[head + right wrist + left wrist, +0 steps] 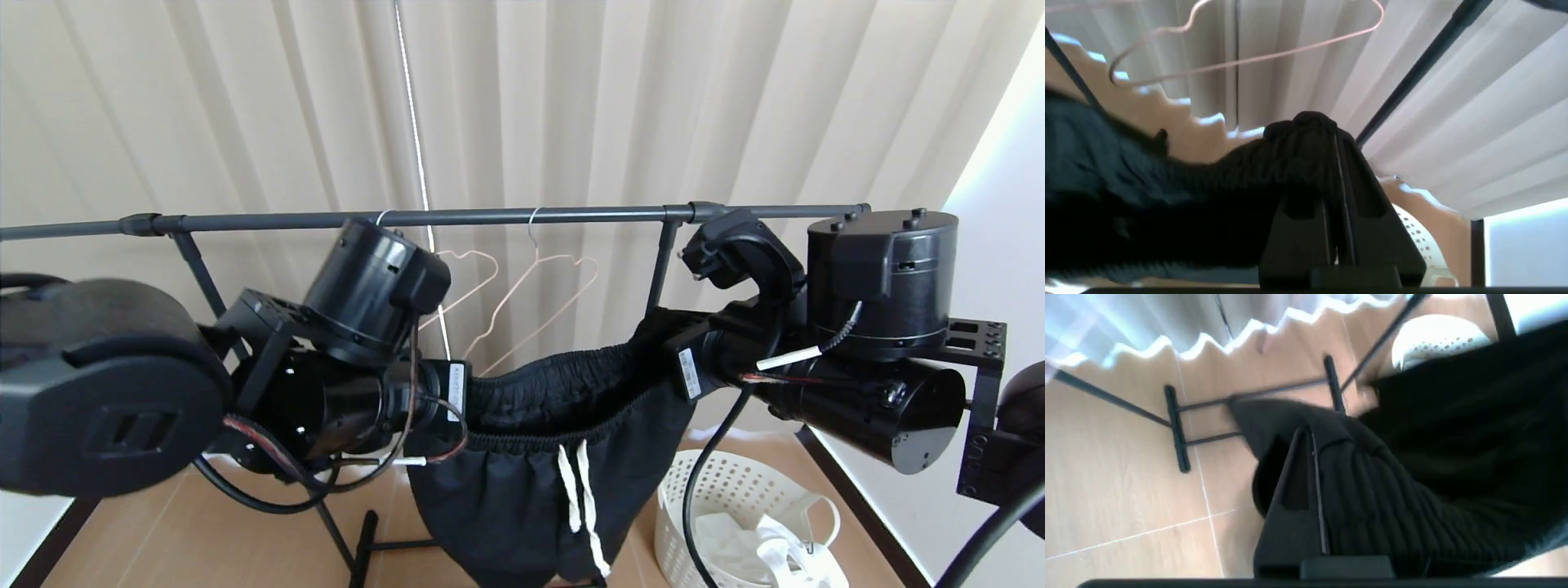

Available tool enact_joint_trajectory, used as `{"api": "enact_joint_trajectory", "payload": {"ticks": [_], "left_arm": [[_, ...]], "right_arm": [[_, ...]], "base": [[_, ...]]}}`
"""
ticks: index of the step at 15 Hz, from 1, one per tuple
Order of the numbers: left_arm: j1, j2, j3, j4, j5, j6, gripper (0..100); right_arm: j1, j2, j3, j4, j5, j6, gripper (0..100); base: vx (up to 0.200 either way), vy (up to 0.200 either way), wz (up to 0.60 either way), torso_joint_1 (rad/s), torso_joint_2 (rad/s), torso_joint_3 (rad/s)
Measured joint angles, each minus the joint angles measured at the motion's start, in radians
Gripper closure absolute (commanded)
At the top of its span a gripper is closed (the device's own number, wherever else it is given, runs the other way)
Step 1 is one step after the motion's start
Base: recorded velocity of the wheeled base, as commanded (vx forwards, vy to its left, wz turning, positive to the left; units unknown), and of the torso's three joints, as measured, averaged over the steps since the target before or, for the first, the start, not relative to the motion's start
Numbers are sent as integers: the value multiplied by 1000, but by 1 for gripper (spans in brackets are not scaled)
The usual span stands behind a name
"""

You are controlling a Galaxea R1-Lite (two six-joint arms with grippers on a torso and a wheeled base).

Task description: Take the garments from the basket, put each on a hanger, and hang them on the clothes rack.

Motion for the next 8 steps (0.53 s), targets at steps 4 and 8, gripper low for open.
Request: {"api": "enact_joint_trajectory", "payload": {"ticks": [4, 8], "left_arm": [[55, -22, -102, 126, 54, 6, 100], [119, -39, -59, 126, 86, 5, 100]], "right_arm": [[4, -51, 24, 47, 0, -10, 100], [-49, -73, 11, 66, -18, -11, 100]], "base": [[0, 0, 0, 0, 0, 0], [0, 0, 0, 0, 0, 0]]}}
